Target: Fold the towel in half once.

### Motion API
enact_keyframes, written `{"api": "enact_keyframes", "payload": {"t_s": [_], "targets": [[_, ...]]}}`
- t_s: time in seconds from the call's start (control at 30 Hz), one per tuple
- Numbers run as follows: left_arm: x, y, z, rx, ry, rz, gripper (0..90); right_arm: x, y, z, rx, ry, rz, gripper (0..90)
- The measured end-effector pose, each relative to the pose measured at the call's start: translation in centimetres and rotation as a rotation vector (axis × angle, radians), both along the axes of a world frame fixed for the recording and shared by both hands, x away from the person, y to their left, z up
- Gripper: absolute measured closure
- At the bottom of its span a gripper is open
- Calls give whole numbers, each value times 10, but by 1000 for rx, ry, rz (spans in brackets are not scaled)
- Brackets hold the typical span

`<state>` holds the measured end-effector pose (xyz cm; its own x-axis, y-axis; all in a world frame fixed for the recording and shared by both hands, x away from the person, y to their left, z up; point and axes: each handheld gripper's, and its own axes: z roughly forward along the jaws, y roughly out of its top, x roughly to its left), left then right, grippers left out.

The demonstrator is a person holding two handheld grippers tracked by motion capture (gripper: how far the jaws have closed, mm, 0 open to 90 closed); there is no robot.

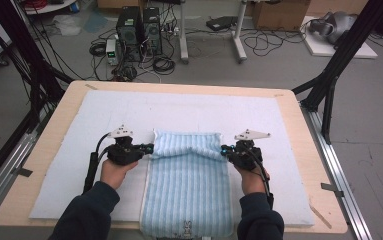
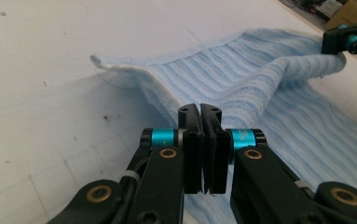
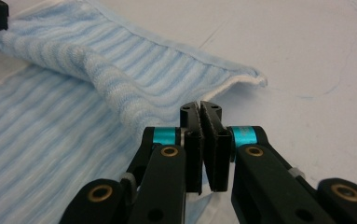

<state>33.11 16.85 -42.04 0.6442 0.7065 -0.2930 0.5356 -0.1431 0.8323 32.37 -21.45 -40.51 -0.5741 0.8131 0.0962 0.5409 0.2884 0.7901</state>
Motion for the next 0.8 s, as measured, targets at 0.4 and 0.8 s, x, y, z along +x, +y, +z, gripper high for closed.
{"api": "enact_keyframes", "payload": {"t_s": [0.4, 0.8], "targets": [[-45, 6, -14, 5, 4, -52, 871, -45, 0, -4, -22, -41, 51, 874], [-54, 16, -22, 5, 42, -21, 534, -70, -8, -23, -33, 6, 30, 685]]}}
